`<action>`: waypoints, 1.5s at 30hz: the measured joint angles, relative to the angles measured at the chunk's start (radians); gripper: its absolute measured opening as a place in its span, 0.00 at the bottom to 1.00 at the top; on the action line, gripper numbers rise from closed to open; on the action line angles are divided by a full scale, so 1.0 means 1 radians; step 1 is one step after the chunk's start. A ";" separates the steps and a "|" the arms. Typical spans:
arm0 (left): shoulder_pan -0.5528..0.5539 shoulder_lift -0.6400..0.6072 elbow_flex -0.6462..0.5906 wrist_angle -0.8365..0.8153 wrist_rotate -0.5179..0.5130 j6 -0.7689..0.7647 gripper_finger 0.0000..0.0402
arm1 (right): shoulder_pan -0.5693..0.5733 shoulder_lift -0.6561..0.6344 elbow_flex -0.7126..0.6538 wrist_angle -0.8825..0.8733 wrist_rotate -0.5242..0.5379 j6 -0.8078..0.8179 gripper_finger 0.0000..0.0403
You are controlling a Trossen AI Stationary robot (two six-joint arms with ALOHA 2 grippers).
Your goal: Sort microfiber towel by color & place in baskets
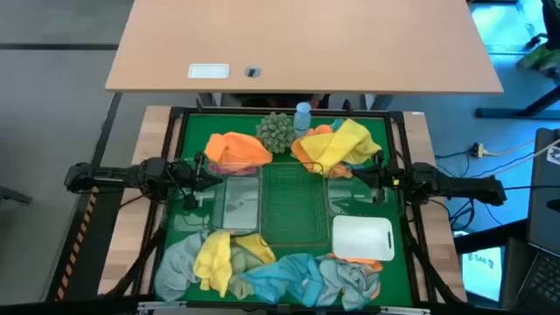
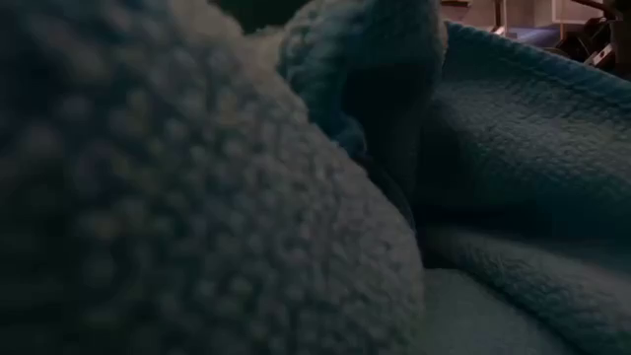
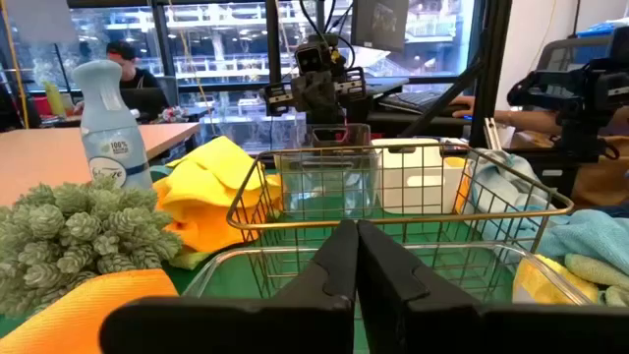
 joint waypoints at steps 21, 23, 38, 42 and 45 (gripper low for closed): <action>0.000 0.000 0.000 0.000 0.000 0.000 0.00 | 0.000 0.000 0.000 0.000 0.000 0.000 0.04; 0.000 0.000 0.000 0.000 0.000 0.000 0.00 | 0.000 0.000 0.000 0.000 0.000 0.000 0.04; 0.000 0.000 0.000 0.005 -0.002 0.009 0.00 | 0.000 0.000 0.000 0.005 0.000 0.000 0.04; 0.000 0.000 0.000 0.017 0.033 0.040 0.00 | 0.000 0.000 0.000 0.009 0.001 0.000 0.04; 0.000 0.000 0.000 0.017 0.080 0.030 0.00 | 0.000 0.000 0.000 0.010 0.017 0.000 0.04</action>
